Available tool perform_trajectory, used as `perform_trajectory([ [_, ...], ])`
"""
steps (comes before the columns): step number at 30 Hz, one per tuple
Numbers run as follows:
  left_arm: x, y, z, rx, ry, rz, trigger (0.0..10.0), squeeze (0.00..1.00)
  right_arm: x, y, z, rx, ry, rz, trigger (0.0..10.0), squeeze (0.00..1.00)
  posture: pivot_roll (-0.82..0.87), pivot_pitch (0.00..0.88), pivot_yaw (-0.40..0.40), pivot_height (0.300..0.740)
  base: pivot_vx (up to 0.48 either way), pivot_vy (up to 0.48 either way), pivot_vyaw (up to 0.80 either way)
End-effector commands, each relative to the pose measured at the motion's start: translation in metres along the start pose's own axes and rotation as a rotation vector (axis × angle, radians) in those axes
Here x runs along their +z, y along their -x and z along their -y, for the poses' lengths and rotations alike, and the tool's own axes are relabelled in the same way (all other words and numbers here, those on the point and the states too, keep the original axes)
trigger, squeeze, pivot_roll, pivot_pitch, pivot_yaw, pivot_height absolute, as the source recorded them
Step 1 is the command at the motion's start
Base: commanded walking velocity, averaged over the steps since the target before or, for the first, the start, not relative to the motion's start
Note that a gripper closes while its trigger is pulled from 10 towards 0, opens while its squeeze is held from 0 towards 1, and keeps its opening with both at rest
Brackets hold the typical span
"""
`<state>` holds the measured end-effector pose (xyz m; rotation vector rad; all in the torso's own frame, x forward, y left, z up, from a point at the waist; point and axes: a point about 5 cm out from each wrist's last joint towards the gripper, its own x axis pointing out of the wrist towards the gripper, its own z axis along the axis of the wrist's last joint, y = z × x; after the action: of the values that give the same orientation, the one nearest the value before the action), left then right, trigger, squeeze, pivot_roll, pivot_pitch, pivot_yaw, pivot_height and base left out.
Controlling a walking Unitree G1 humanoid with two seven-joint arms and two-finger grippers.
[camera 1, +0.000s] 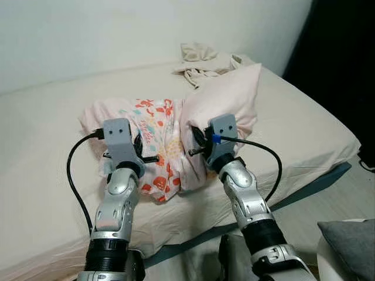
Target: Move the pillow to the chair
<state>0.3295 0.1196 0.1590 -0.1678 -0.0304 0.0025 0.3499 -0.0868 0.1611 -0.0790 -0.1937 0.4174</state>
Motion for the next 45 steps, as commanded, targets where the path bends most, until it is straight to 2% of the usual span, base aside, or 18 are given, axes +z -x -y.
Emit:
perform_trajectory([
  [1, 0.003, -0.002, 0.012, -0.049, -0.075, 0.036, 10.0, 0.00, 0.005, -0.001, -0.010, 0.044, 0.019, 0.037, 10.0, 0.00, -0.03, 0.073, 0.016, 0.577, 0.000, 0.000, 0.00],
  [3, 0.004, -0.001, 0.009, -0.033, -0.110, 0.063, 10.0, 0.00, 0.000, 0.003, -0.006, 0.031, -0.020, 0.026, 10.0, 0.00, -0.03, 0.075, 0.015, 0.577, 0.000, 0.000, 0.00],
  [9, 0.008, 0.002, 0.001, 0.000, -0.159, 0.119, 10.0, 0.00, -0.002, 0.006, -0.004, 0.028, -0.026, 0.022, 10.0, 0.00, -0.03, 0.078, 0.013, 0.597, 0.000, 0.000, 0.00],
  [15, 0.008, 0.002, -0.001, 0.004, -0.157, 0.120, 10.0, 0.00, -0.002, 0.007, -0.003, 0.019, -0.027, 0.023, 10.0, 0.00, -0.03, 0.080, 0.015, 0.627, 0.000, 0.000, 0.00],
  [29, 0.007, 0.002, 0.006, -0.027, -0.167, 0.130, 10.0, 0.00, 0.000, 0.006, -0.001, 0.014, -0.028, 0.028, 10.0, 0.00, -0.04, 0.082, 0.020, 0.687, 0.000, 0.000, 0.00],
  [41, 0.009, 0.003, 0.000, 0.013, -0.150, 0.133, 10.0, 0.00, 0.002, 0.003, -0.003, 0.034, -0.027, 0.033, 10.0, 0.00, -0.03, 0.082, 0.004, 0.737, 0.000, 0.000, 0.00],
  [45, 0.009, 0.003, -0.001, 0.016, -0.147, 0.136, 10.0, 0.00, 0.003, 0.002, -0.004, 0.042, -0.025, 0.035, 10.0, 0.00, -0.03, 0.084, 0.002, 0.740, 0.000, 0.000, 0.00],
])
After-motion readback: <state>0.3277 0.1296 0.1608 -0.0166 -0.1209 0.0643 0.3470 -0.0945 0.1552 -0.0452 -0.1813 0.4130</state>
